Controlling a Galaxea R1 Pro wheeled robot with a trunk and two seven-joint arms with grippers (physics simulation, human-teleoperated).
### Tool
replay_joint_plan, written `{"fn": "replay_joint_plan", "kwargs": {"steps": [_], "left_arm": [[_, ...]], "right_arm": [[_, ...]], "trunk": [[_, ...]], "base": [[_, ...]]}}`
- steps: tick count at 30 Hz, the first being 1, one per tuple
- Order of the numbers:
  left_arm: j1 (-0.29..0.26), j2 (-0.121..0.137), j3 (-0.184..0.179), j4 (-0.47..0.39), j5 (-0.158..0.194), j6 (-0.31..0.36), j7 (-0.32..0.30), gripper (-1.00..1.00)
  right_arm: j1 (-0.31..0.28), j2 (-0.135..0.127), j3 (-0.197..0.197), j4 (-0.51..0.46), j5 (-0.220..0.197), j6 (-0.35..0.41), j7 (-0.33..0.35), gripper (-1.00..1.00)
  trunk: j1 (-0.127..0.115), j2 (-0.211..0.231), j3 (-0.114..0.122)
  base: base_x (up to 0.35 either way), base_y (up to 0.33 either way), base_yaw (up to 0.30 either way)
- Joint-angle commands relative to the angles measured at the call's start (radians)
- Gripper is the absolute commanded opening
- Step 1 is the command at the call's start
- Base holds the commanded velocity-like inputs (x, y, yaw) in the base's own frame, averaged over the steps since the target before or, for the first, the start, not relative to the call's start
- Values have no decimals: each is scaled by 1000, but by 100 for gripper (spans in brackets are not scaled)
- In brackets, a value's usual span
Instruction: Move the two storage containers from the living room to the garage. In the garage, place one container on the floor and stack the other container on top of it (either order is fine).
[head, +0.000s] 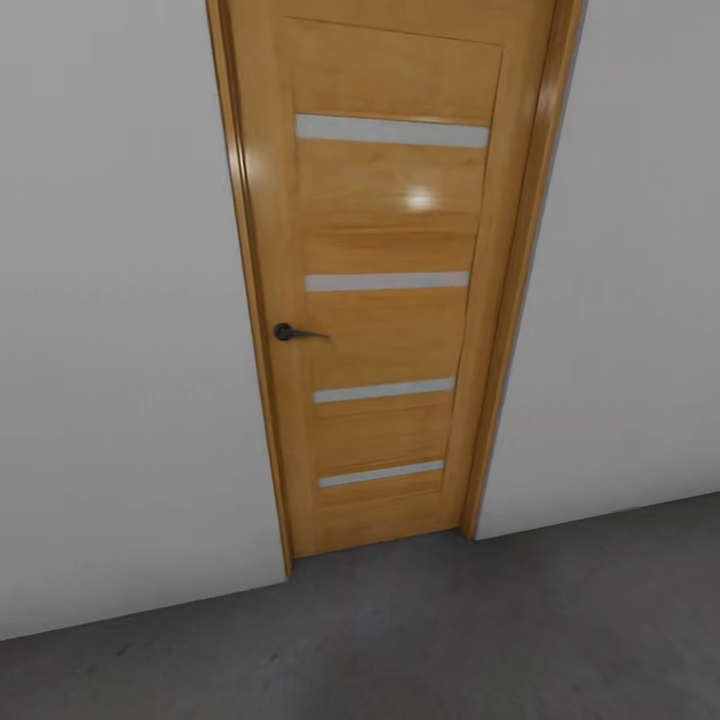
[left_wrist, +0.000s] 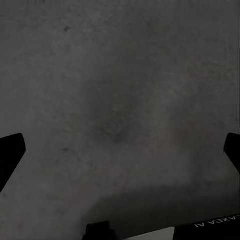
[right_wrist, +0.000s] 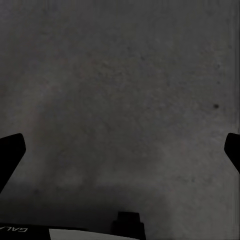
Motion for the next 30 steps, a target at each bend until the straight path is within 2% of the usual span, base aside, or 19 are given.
{"fn": "replay_joint_plan", "kwargs": {"steps": [1, 6, 20, 30], "left_arm": [[0, 1, -3, -1, 1, -2, 0, 100], [0, 1, -2, -1, 1, -2, 0, 100], [0, 1, -2, -2, 1, -3, 0, 100], [0, 1, -2, -2, 1, -3, 0, 100]], "right_arm": [[0, 0, 0, 0, 0, -1, 3, 100], [0, 0, 0, 0, 0, -1, 3, 100], [0, 0, 0, 1, 0, -2, 3, 100], [0, 0, 0, 1, 0, -2, 3, 100]], "trunk": [[0, 0, -1], [0, 0, -1], [0, 0, -1], [0, 0, -1]], "base": [[212, -175, 0], [164, -139, 0], [32, -12, 0], [212, 0, 0]]}}
